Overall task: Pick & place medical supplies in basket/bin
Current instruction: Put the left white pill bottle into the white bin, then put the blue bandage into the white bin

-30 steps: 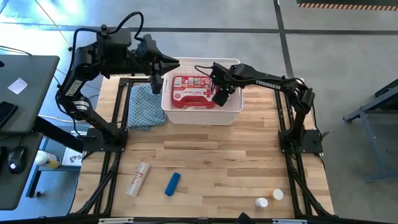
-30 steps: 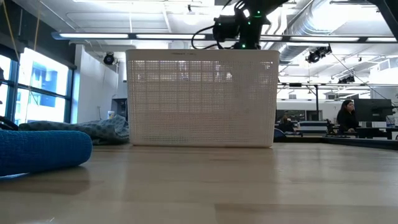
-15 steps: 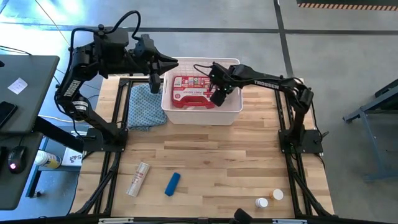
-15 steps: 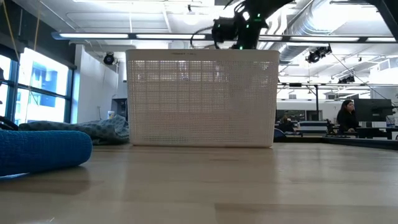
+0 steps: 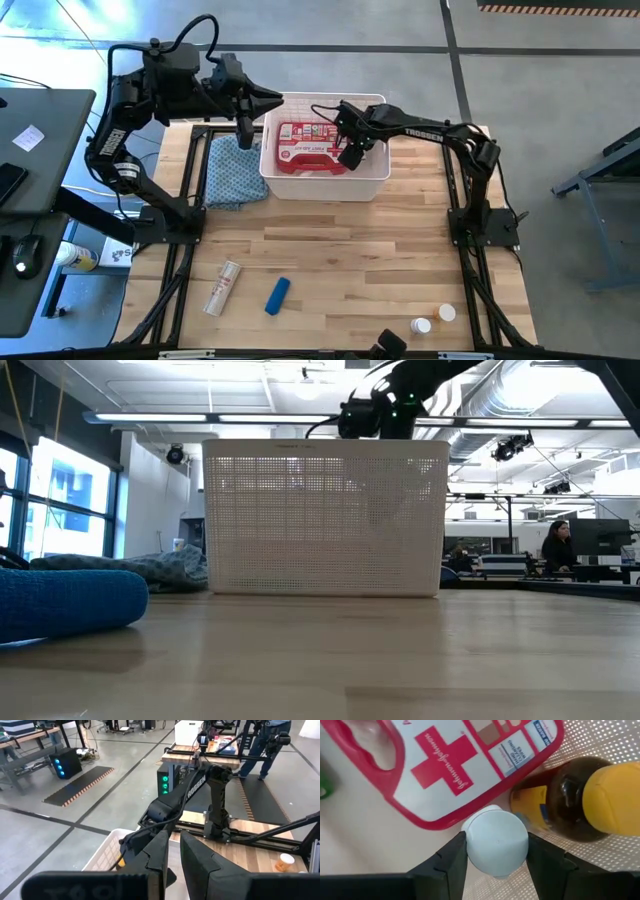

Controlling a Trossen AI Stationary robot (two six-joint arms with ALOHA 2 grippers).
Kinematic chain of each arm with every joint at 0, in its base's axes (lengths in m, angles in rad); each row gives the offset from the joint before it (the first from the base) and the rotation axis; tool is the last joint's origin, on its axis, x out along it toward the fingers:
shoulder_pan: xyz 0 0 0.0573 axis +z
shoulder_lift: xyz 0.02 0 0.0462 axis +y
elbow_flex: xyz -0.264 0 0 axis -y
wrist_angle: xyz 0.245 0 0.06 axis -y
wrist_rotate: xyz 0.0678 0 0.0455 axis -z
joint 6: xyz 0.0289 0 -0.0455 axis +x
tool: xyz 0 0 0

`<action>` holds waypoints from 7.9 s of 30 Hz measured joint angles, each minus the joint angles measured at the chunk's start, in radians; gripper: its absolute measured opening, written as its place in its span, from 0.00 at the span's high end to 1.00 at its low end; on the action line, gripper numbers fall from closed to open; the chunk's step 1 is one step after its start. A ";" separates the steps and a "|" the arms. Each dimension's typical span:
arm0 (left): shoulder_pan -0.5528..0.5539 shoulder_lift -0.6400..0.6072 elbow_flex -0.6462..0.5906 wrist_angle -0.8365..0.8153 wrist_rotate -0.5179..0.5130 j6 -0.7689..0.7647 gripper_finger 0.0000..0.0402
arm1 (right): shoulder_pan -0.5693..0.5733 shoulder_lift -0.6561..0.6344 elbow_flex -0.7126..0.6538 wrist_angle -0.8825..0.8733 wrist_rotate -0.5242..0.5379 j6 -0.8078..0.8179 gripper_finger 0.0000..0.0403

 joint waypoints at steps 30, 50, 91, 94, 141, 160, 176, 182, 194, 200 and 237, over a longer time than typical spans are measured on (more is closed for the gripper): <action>0.000 0.000 0.000 0.024 -0.061 0.039 0.79 | -0.049 0.070 -0.036 0.052 -0.042 -0.010 0.58; 0.000 0.024 -0.001 -0.022 -0.061 0.056 0.79 | -0.033 0.047 -0.066 0.070 0.011 -0.002 0.49; 0.000 0.020 0.000 -0.212 -0.092 -0.085 0.79 | 0.170 -0.541 -0.061 0.074 -0.035 0.238 0.40; -0.019 0.020 0.000 -0.290 -0.079 -0.178 0.79 | 0.266 -0.592 -0.061 0.039 -0.039 0.298 0.40; -0.681 0.266 -0.767 -0.137 0.152 -1.483 0.41 | 1.287 -0.627 -0.406 0.309 0.365 1.038 0.40; -0.688 0.376 -1.002 0.211 0.231 -1.667 0.32 | 1.289 -0.626 -0.405 0.277 0.374 1.015 0.40; -0.688 0.460 -1.002 0.239 0.307 -1.616 0.47 | 1.289 -0.626 -0.405 0.272 0.361 1.020 0.40; -0.688 0.470 -1.000 0.250 0.322 -1.594 0.49 | 1.289 -0.626 -0.405 0.267 0.353 1.020 0.40; -0.682 0.466 -0.928 0.227 0.369 -1.408 0.69 | 1.289 -0.626 -0.405 0.234 0.345 1.012 0.40; -0.638 0.466 -0.754 0.120 0.340 -1.190 0.75 | 1.289 -0.626 -0.405 0.214 0.338 1.018 0.40; 0.062 0.369 -0.045 -0.228 -0.060 0.108 0.76 | 0.906 -0.754 -0.405 0.198 0.420 0.986 0.40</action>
